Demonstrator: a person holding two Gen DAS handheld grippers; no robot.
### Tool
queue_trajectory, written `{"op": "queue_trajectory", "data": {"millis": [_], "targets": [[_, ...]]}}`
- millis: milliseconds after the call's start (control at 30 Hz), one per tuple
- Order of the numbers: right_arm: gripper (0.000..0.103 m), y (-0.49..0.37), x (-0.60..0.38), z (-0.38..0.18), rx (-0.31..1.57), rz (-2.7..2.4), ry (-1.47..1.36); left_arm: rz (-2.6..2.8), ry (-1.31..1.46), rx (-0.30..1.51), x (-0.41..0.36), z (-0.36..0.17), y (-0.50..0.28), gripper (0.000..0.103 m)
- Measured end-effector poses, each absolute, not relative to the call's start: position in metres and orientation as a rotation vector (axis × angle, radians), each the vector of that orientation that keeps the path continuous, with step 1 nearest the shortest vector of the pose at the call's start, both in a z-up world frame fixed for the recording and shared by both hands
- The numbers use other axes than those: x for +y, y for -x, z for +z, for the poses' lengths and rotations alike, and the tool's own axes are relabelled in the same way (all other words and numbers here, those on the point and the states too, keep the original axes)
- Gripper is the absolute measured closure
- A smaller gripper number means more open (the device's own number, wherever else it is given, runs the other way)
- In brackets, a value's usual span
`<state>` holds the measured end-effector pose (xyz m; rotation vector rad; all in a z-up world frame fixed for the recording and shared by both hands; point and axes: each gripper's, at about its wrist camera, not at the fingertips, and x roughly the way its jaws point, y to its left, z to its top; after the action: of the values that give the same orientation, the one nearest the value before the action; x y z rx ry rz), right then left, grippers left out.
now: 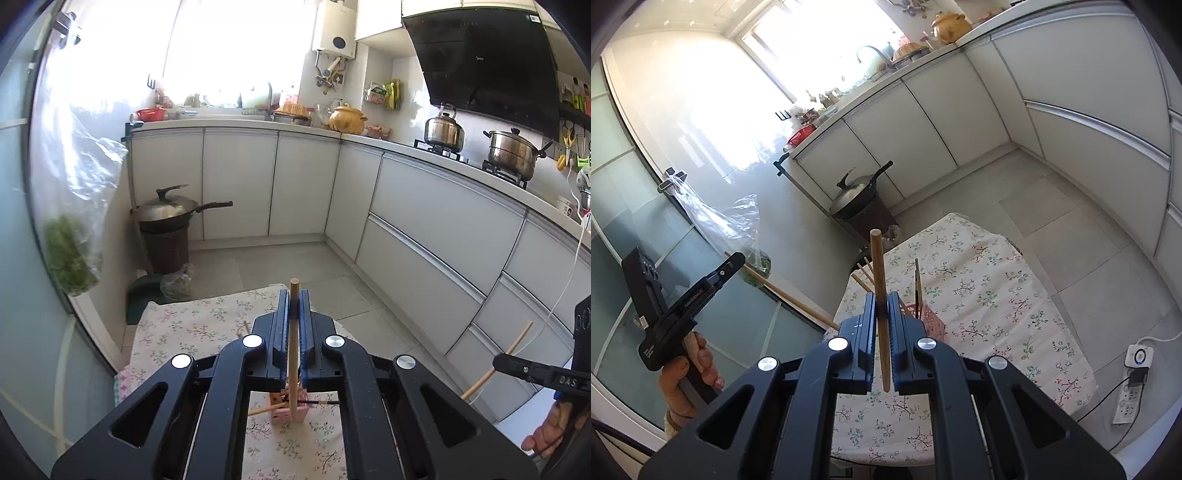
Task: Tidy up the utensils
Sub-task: 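Carry the chopstick to the pink cup and open the left tool inside, then lower the right tool's chopstick into the pink cup and open the right tool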
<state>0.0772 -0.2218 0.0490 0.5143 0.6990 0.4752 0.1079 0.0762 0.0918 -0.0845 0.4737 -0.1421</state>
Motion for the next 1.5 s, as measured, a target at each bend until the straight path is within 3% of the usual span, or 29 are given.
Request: {"op": "queue_trajectory", "data": {"millis": [233, 333, 367, 433, 467, 500, 633, 733, 1000, 1500], "targets": [[0.096, -0.094, -0.228, 0.048, 0.698, 0.453, -0.512, -0.11, 0.062, 0.522, 0.052, 0.059, -0.157, 0.099], [0.096, -0.101, -0.229, 0.048, 0.699, 0.447, -0.514, -0.124, 0.083, 0.572, 0.051, 0.038, -0.173, 0.094], [0.096, -0.103, -0.229, 0.049, 0.698, 0.446, -0.516, -0.119, 0.109, 0.589, 0.055, 0.033, -0.173, 0.091], [0.096, -0.106, -0.229, 0.054, 0.687, 0.449, -0.519, -0.081, 0.164, 0.556, 0.069, 0.036, -0.163, 0.056], [0.096, -0.107, -0.228, 0.057, 0.681, 0.45, -0.517, -0.052, 0.196, 0.524, 0.079, 0.042, -0.154, 0.049], [0.096, -0.108, -0.227, 0.06, 0.675, 0.453, -0.515, -0.032, 0.226, 0.491, 0.087, 0.049, -0.145, 0.043], [0.096, -0.112, -0.214, 0.078, 0.644, 0.468, -0.494, 0.005, 0.337, 0.373, 0.118, 0.073, -0.109, 0.039], [0.096, -0.116, -0.2, 0.088, 0.634, 0.472, -0.469, 0.044, 0.408, 0.331, 0.137, 0.077, -0.09, 0.019], [0.096, -0.15, -0.14, 0.091, 0.686, 0.436, -0.337, 0.04, 0.461, 0.389, 0.164, 0.061, -0.088, 0.02], [0.093, -0.22, -0.071, 0.022, 0.8, 0.363, -0.233, 0.035, 0.457, 0.452, 0.174, 0.053, -0.095, 0.019]]}}
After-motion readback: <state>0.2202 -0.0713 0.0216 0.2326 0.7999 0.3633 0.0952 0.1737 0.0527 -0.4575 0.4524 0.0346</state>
